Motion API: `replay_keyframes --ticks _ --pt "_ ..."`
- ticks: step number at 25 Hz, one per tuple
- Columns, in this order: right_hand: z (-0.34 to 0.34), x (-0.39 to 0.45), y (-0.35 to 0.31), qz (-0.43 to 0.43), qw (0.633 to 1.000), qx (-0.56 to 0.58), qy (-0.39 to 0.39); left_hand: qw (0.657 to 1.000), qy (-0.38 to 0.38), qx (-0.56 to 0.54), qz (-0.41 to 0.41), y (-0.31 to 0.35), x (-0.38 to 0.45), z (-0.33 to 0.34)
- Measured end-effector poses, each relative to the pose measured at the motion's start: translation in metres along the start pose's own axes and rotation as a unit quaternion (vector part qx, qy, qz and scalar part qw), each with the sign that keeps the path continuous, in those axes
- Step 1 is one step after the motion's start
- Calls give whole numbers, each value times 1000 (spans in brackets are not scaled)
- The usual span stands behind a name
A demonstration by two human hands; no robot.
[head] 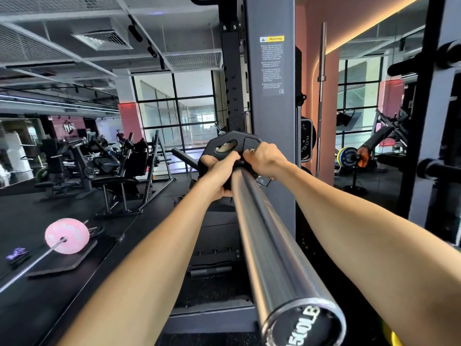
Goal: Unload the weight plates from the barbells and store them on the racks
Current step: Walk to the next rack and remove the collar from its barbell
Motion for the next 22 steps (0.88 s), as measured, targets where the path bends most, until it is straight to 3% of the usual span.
replay_keyframes --ticks 4,6,8,13,22 --pt "-4 -4 13 30 996 67 47 1000 -8 4 4 2 0 2" --pt "-4 -5 31 78 983 150 77 997 -50 -54 -39 -11 0 4" --pt "-6 -1 36 79 982 146 86 987 -107 -91 -79 -24 0 9" --pt "-6 -13 22 89 991 97 21 986 -132 -60 -85 -26 4 6" --pt "-18 -71 14 120 985 116 -37 984 -158 -3 -76 -20 -53 0"
Point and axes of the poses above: each hand's wrist, its own x-axis towards the middle knuckle, its own z-axis out of the palm, y = z × x, the point moved 7 cm from there along x, towards the middle knuckle, and after that the axes turned 3 degrees about x, right-handed, at the moved point
